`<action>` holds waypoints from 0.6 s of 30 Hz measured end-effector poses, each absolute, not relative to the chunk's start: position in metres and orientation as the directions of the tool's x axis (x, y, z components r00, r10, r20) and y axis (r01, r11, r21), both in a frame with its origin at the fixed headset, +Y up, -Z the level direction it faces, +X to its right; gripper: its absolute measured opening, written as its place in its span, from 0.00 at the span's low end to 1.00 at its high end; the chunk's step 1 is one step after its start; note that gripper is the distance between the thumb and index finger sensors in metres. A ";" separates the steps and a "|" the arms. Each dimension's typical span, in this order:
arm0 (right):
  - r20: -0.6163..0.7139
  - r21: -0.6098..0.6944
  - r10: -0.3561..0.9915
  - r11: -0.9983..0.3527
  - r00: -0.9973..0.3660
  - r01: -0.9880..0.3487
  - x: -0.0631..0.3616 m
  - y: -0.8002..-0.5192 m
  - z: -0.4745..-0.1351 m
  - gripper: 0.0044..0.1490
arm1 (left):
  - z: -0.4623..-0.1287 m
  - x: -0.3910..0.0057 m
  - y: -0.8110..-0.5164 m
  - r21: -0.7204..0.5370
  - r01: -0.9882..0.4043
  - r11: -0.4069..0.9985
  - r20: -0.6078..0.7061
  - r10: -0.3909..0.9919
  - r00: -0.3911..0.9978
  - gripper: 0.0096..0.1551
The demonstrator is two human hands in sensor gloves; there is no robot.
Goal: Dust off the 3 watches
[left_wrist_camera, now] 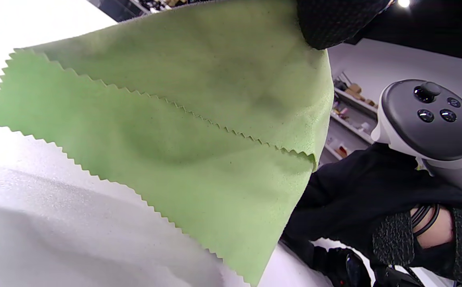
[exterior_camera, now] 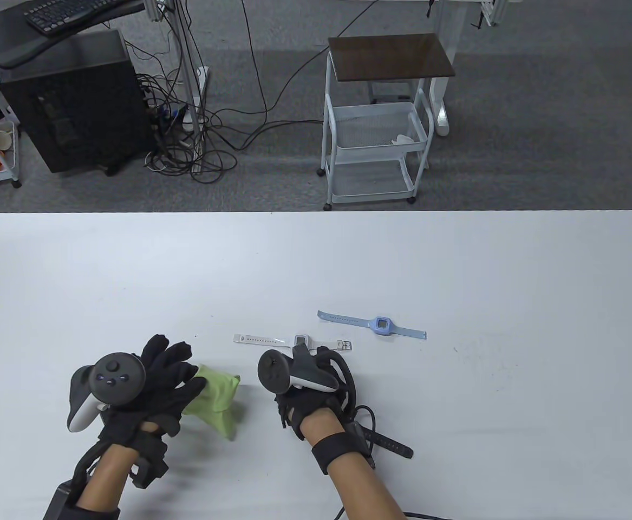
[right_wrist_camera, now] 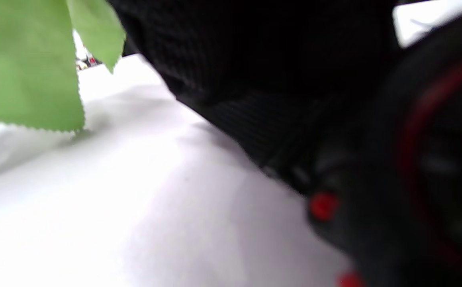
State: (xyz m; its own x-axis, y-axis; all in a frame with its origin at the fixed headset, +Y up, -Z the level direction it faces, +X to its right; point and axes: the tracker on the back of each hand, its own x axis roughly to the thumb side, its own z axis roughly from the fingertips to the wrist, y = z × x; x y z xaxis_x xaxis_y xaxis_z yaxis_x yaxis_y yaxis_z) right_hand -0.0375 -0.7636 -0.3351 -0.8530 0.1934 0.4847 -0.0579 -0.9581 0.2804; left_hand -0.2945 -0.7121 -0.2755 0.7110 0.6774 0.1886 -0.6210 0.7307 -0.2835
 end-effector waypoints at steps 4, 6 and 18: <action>0.468 0.229 0.254 -0.960 -0.847 -0.162 -0.024 -0.747 -0.332 0.23 | -0.275 -0.292 -0.712 -0.291 -0.623 0.726 0.197 0.682 0.704 0.25; 0.455 0.208 0.305 -0.950 -0.836 -0.233 -0.014 -0.735 -0.330 0.23 | -0.275 -0.289 -0.713 -0.300 -0.624 0.722 0.206 0.687 0.697 0.25; 0.432 0.107 0.554 -0.815 -0.711 -0.570 0.037 -0.686 -0.316 0.24 | -0.273 -0.277 -0.719 -0.379 -0.693 0.613 0.215 0.787 0.578 0.25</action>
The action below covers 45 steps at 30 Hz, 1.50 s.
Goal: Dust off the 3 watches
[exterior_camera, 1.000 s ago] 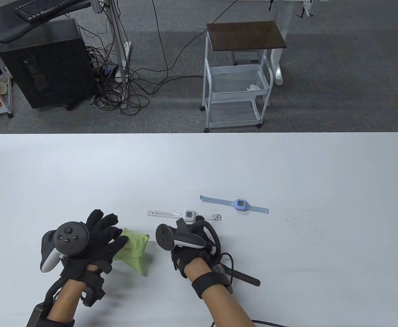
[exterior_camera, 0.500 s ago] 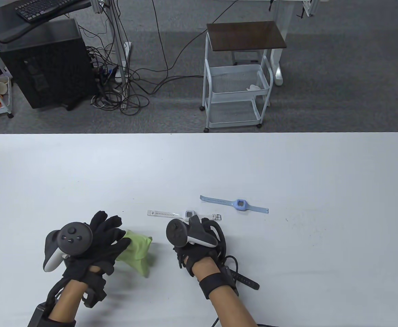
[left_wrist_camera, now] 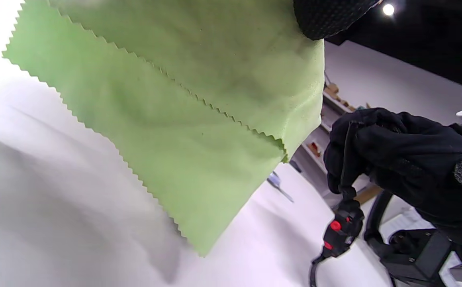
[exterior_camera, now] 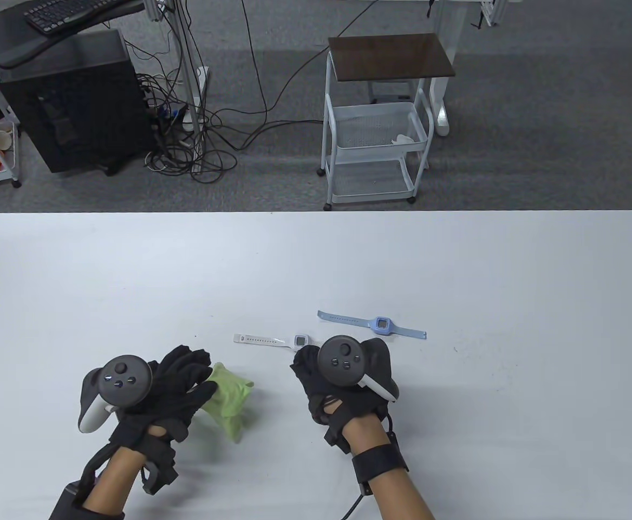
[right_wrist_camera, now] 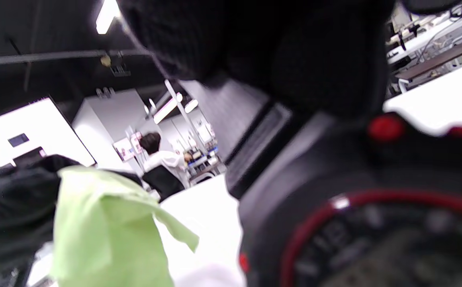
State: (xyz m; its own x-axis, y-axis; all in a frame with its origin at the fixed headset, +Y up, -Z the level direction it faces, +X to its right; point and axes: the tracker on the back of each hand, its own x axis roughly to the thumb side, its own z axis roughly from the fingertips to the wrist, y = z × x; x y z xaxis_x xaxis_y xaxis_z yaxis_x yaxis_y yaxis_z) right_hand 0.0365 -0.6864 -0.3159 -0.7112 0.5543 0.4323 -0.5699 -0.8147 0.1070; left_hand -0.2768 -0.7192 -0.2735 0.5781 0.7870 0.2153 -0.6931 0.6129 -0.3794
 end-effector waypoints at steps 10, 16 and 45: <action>0.533 0.043 0.641 -0.672 -0.552 -0.739 0.042 -0.663 -0.298 0.24 | -0.273 -0.271 -0.721 -0.403 -0.739 0.540 0.256 0.841 0.476 0.25; 0.593 0.060 0.676 -0.579 -0.438 -0.813 0.030 -0.651 -0.293 0.24 | -0.272 -0.267 -0.722 -0.413 -0.766 0.493 0.298 0.868 0.398 0.25; 0.543 0.092 0.833 -0.189 -0.110 -0.978 0.029 -0.638 -0.291 0.24 | -0.268 -0.224 -0.746 -0.774 -0.620 0.127 0.157 0.988 0.006 0.26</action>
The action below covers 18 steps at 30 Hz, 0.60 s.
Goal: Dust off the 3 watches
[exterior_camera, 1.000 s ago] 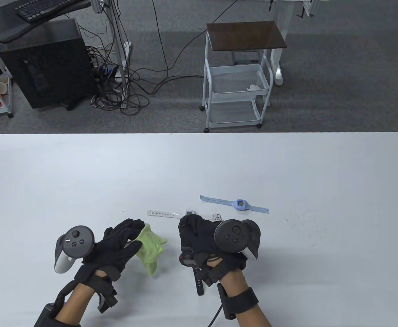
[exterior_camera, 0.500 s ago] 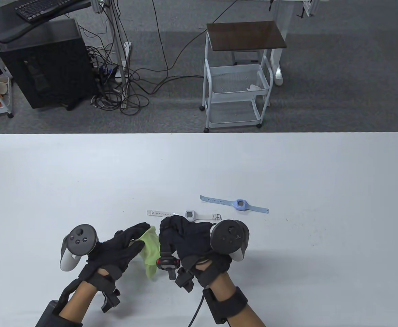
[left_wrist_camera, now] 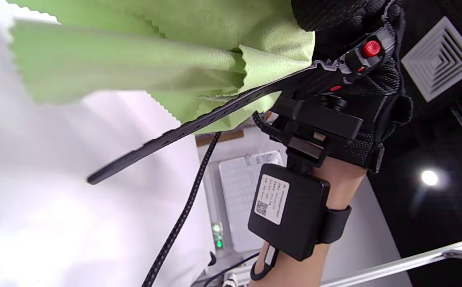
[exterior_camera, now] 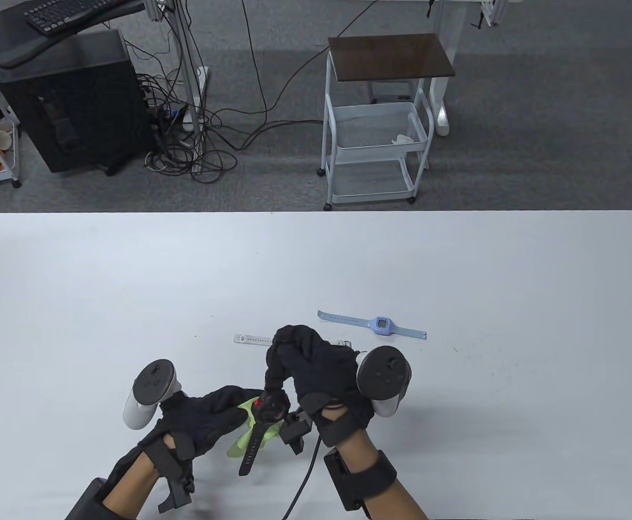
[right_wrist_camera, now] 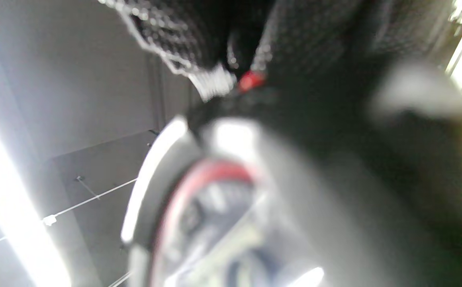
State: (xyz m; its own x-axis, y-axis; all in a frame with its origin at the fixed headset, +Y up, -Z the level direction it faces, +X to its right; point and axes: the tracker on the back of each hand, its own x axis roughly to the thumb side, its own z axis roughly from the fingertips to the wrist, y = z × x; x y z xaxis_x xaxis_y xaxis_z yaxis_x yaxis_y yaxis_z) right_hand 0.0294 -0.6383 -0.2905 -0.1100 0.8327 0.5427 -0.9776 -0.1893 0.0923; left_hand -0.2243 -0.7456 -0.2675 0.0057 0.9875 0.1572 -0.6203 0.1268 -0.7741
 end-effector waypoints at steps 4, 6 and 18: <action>0.531 0.044 0.834 -0.203 -0.149 -0.978 0.036 -0.640 -0.293 0.24 | -0.267 -0.223 -0.747 -0.778 -0.620 0.098 0.147 0.989 -0.027 0.26; 0.524 0.028 0.834 -0.220 -0.173 -0.975 0.038 -0.641 -0.294 0.24 | -0.266 -0.220 -0.747 -0.791 -0.608 0.072 0.136 0.989 -0.061 0.26; 0.496 -0.029 0.832 -0.268 -0.247 -0.963 0.044 -0.643 -0.296 0.24 | -0.264 -0.215 -0.748 -0.843 -0.538 -0.010 0.054 0.993 -0.104 0.26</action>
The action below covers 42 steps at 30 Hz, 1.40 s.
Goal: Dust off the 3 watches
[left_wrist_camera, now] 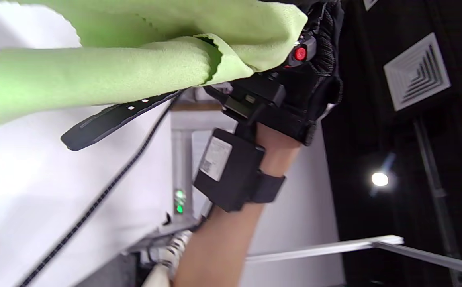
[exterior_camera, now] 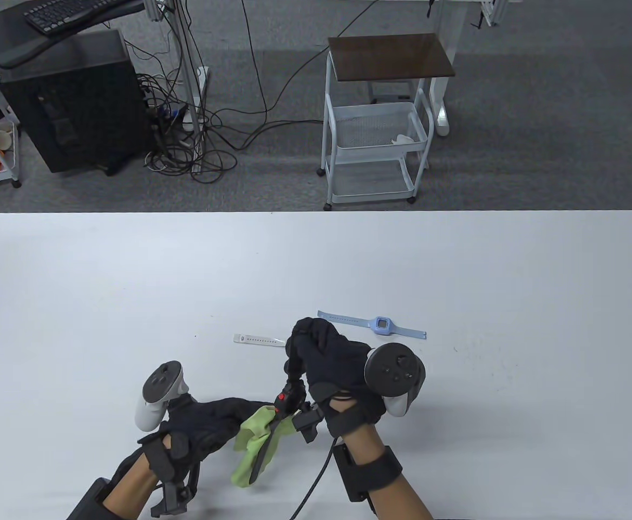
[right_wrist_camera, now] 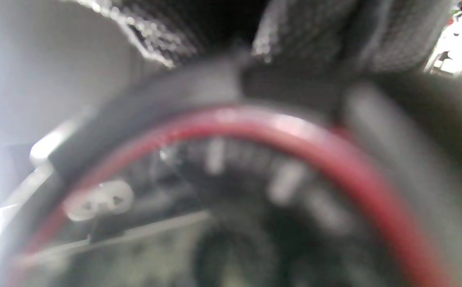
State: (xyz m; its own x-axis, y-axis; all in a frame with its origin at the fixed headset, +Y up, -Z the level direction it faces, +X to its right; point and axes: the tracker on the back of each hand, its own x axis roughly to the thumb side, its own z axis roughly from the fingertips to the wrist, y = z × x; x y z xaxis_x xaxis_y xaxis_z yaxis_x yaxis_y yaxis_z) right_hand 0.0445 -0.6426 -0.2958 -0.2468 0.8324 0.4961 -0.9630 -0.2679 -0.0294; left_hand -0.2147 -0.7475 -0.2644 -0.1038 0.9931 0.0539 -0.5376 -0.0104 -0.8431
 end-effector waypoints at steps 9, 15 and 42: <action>0.486 -0.059 0.829 -0.283 -0.275 -0.957 0.048 -0.643 -0.297 0.24 | -0.266 -0.220 -0.749 -0.785 -0.619 0.012 0.057 0.997 -0.052 0.23; 0.481 -0.058 0.825 -0.308 -0.296 -0.950 0.048 -0.644 -0.297 0.24 | -0.267 -0.219 -0.754 -0.836 -0.540 -0.098 -0.058 0.994 -0.091 0.28; 0.479 0.073 0.871 -0.167 -0.112 -0.983 0.035 -0.654 -0.297 0.24 | -0.254 -0.197 -0.772 -0.699 -0.715 0.005 -0.020 0.999 0.027 0.40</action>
State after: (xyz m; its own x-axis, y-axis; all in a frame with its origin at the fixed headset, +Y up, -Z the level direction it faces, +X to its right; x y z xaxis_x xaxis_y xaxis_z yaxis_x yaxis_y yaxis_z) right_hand 0.0350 -0.6543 -0.2966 -0.1119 0.8708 0.4788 -0.9833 -0.1667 0.0733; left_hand -0.1972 -0.7716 -0.2539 0.0268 0.9994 -0.0203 -0.7153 0.0050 -0.6988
